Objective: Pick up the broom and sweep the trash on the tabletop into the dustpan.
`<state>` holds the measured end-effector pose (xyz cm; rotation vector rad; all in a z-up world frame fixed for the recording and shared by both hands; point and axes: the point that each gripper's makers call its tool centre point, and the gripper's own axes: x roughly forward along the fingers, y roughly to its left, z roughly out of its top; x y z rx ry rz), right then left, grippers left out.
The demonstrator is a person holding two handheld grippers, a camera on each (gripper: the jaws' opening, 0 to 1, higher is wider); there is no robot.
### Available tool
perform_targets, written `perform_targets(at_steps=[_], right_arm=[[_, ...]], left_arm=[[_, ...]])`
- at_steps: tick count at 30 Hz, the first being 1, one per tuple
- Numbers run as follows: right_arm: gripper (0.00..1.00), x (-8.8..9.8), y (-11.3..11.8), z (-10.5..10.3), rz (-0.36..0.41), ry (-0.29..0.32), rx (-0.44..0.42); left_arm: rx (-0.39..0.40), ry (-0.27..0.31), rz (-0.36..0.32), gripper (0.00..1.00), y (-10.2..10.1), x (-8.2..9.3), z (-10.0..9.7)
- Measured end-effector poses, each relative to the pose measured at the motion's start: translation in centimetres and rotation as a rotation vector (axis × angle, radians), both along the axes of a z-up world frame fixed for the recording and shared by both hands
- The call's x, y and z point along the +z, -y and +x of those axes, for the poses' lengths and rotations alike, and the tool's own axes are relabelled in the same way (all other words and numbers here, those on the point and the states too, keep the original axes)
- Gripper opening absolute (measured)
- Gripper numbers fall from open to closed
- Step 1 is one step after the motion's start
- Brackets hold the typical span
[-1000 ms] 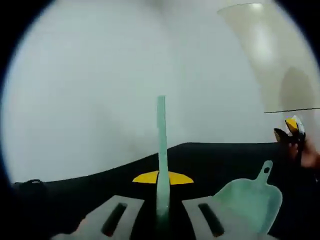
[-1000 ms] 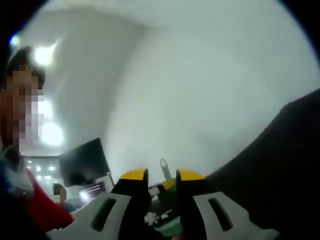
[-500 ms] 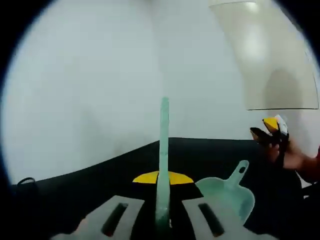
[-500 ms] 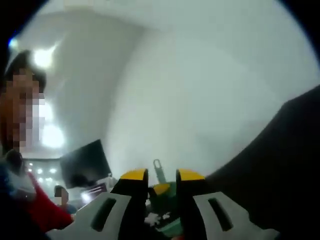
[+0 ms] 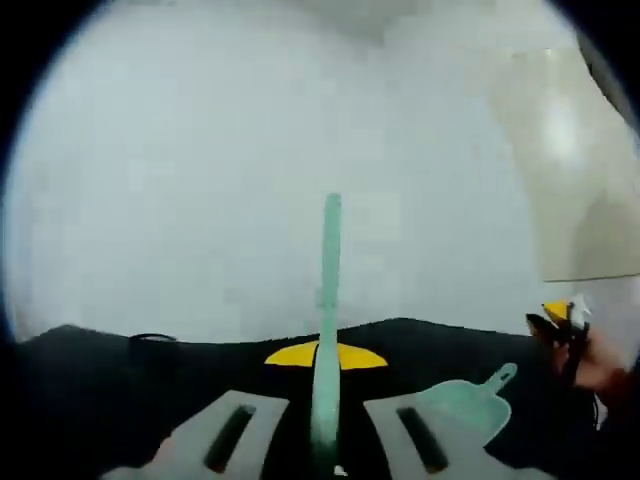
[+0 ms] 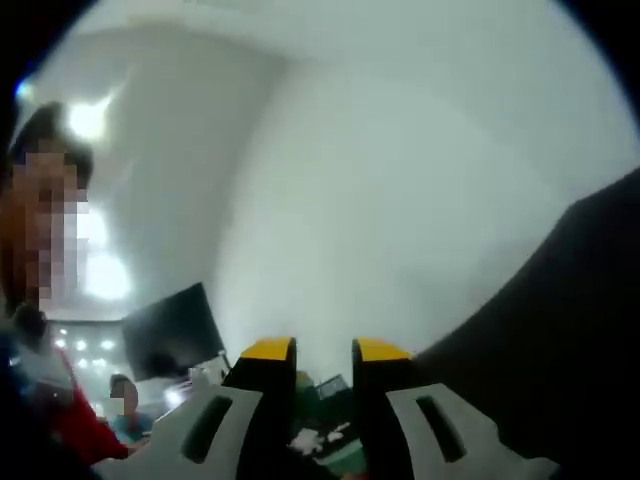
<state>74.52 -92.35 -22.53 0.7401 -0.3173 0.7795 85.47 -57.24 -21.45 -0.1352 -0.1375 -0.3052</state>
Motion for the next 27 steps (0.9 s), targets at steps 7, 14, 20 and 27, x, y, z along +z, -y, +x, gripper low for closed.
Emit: perform_targets(at_steps=[7,14,20,27], right_arm=[[0.23,0.0,0.3,-0.2,0.019,0.000,0.001],[0.23,0.5,0.8,-0.6,0.059,0.024,0.013],[0.23,0.5,1.3,-0.3,0.098,0.016,0.026],[0.22,0.7,1.5,-0.2,0.124,0.019,0.036]], left_arm=[[0.243,-0.042,0.140,0.02,-4.3,-4.2,-0.4],[0.255,-0.022,0.080,0.02,-1.9,-4.5,0.1],[0.274,-0.047,0.097,0.07,1.7,-5.3,0.6],[0.178,-0.033,0.085,0.04,6.9,-4.6,0.3]])
